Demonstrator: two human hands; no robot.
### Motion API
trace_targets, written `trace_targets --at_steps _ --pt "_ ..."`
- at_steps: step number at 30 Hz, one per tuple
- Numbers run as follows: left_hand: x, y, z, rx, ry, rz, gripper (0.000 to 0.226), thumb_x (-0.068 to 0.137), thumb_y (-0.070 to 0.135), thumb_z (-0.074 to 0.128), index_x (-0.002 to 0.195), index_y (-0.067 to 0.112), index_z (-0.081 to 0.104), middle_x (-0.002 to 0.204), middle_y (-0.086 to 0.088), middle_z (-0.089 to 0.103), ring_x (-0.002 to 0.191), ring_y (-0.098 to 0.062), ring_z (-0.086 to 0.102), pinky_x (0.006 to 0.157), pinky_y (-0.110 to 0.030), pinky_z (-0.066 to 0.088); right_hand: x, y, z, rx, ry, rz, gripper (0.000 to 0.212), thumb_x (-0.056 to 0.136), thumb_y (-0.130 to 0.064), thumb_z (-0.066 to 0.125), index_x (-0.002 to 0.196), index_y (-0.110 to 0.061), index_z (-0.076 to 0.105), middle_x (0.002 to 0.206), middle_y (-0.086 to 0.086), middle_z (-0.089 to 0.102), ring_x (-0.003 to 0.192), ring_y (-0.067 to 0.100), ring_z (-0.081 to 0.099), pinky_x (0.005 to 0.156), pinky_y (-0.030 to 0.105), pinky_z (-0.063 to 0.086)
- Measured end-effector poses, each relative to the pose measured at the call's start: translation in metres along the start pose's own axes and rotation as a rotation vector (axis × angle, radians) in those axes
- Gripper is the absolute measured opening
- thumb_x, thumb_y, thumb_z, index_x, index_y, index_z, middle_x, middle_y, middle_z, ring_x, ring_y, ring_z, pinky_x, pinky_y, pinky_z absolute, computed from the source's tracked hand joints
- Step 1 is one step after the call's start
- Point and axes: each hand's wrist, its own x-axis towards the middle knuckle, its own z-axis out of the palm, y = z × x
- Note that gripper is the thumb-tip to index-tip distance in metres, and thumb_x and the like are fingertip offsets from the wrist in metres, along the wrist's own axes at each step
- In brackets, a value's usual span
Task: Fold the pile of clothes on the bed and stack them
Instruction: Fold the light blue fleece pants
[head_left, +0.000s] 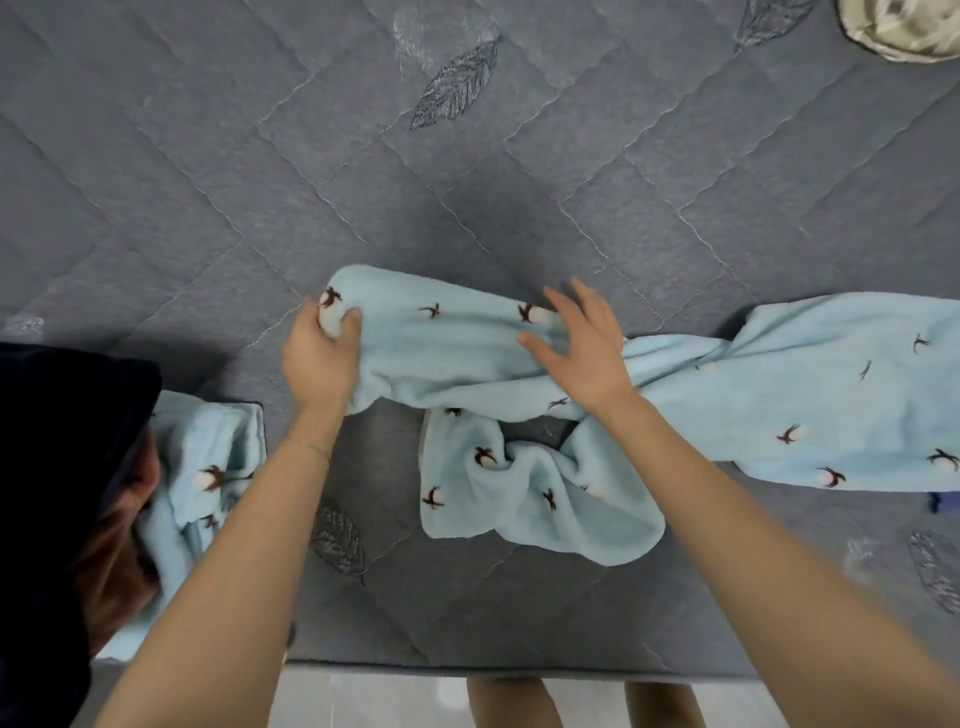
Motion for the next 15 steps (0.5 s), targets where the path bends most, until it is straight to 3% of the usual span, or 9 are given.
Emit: trace_targets --at_steps 2,4,6,9,11,15 --pt "-0.013 -0.013 0.007 0.268 -0.081 0.087 0.067 0.089 0.039 0.067 0.142 0.009 0.039 0.138 -0.017 0.045 0.127 -0.035 0.042 0.102 -0.045 0.034 -0.01 -0.001 0.004 -0.004 0.003 -0.002 0.065 0.09 -0.051 0.06 0.146 -0.024 0.04 0.16 0.007 0.02 0.148 0.025 0.013 0.12 0.042 0.008" --pt "-0.03 -0.018 0.017 0.404 -0.101 0.289 0.08 0.089 0.044 0.065 0.152 0.013 0.026 0.153 -0.019 0.026 0.141 -0.035 0.024 0.114 -0.052 0.016 -0.021 0.0 0.006 -0.014 0.027 -0.016 0.065 0.089 -0.05 0.062 0.145 -0.022 0.043 0.159 0.008 0.023 0.148 0.026 0.014 0.12 0.045 0.009" --pt "-0.049 -0.018 0.028 0.359 -0.2 0.47 0.068 0.092 0.041 0.063 0.148 0.014 0.035 0.154 -0.019 0.024 0.144 -0.035 0.02 0.116 -0.055 0.013 -0.035 0.004 0.007 -0.012 0.048 -0.047 0.064 0.088 -0.047 0.066 0.142 -0.018 0.047 0.156 0.011 0.027 0.147 0.029 0.019 0.119 0.047 0.013" --pt "-0.084 -0.017 0.047 0.298 -0.331 0.661 0.048 0.087 0.028 0.071 0.128 0.007 0.059 0.143 -0.022 0.041 0.133 -0.041 0.038 0.109 -0.061 0.028 -0.059 0.017 0.007 -0.013 0.069 -0.105 0.062 0.084 -0.041 0.072 0.135 -0.011 0.055 0.15 0.016 0.036 0.142 0.035 0.029 0.116 0.051 0.019" --pt "-0.107 -0.02 0.058 0.297 -0.34 0.72 0.043 0.085 0.028 0.074 0.121 0.006 0.064 0.139 -0.021 0.047 0.129 -0.04 0.044 0.107 -0.062 0.031 -0.074 0.031 0.007 -0.062 0.076 -0.117 0.063 0.082 -0.042 0.074 0.135 -0.012 0.055 0.15 0.016 0.036 0.143 0.036 0.027 0.119 0.05 0.012" --pt "-0.143 -0.028 0.071 0.264 -0.31 0.771 0.057 0.085 0.053 0.058 0.123 0.011 0.063 0.134 -0.016 0.051 0.125 -0.029 0.041 0.11 -0.046 0.028 -0.096 0.068 0.003 -0.255 0.025 -0.092 0.083 0.078 -0.054 0.071 0.148 -0.023 0.037 0.16 0.009 0.019 0.149 0.029 0.009 0.118 0.046 -0.008"
